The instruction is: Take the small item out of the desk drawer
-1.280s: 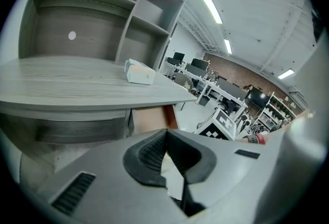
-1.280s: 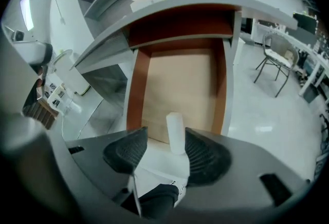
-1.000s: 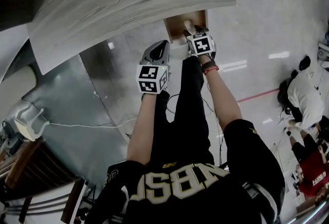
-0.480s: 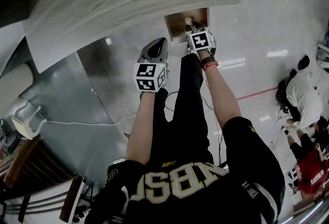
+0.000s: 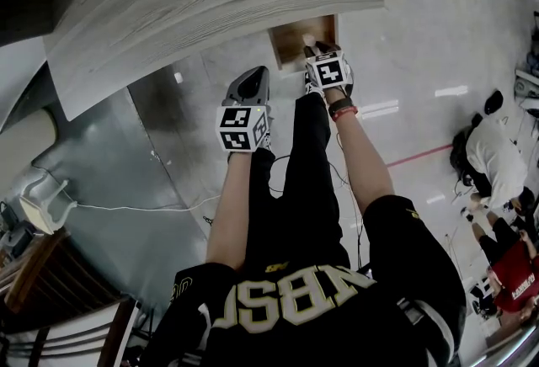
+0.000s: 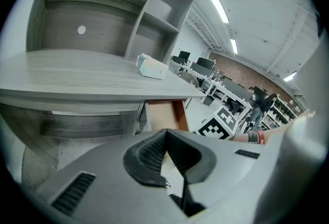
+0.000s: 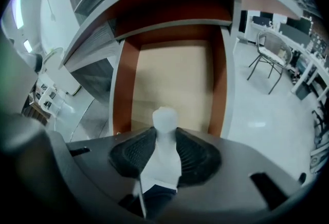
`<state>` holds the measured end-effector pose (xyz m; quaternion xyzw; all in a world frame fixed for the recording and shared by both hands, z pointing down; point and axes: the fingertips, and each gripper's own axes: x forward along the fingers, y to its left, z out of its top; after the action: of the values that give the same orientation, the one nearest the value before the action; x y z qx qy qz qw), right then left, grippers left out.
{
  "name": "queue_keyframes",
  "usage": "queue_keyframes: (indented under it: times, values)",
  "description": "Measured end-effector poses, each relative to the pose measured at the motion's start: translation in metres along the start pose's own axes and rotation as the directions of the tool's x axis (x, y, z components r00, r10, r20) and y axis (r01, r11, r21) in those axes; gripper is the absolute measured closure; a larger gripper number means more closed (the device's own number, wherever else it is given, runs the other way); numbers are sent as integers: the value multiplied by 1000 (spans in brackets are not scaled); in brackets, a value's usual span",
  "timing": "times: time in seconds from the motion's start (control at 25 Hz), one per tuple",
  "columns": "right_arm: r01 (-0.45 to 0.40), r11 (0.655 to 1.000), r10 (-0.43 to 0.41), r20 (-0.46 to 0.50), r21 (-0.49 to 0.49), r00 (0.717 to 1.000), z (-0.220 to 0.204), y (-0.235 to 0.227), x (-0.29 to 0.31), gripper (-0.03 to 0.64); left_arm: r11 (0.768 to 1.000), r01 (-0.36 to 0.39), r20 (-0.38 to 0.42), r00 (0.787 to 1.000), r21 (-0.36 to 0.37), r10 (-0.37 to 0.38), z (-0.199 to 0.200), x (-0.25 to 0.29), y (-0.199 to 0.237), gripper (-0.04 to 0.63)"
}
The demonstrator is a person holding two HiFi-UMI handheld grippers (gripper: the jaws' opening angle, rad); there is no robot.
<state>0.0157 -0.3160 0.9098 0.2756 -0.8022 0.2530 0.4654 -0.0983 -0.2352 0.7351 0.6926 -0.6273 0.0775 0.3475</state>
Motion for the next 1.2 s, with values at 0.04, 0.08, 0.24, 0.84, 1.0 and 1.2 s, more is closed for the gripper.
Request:
queue_keyframes:
  times: [0.04, 0.08, 0.24, 0.84, 1.0, 1.2]
  values:
    - [3, 1000, -3, 4, 3, 1000, 0, 0, -5, 486, 1000, 2, 2, 1000, 5, -2, 1, -2, -1, 583]
    - [7, 1000, -7, 9, 6, 1000, 1, 0, -9, 485, 1000, 5, 5, 1000, 10, -5, 3, -3, -2, 581]
    - [6, 1000, -7, 15, 26, 1000, -1, 8, -31, 485, 1000, 8, 13, 1000, 22, -8, 9, -17, -6, 581]
    - [25, 992, -44, 156, 122, 987, 18, 34, -130, 486, 999, 8, 59, 998, 49, -10, 34, -71, -18, 583]
    - [13, 989, -43, 200, 147, 979, 24, 45, -154, 485, 999, 8, 78, 997, 45, -12, 40, -85, -16, 583]
    - [10, 987, -51, 255, 159, 966, 35, 55, -184, 485, 997, 2, 119, 993, 72, -10, 60, -103, -14, 583]
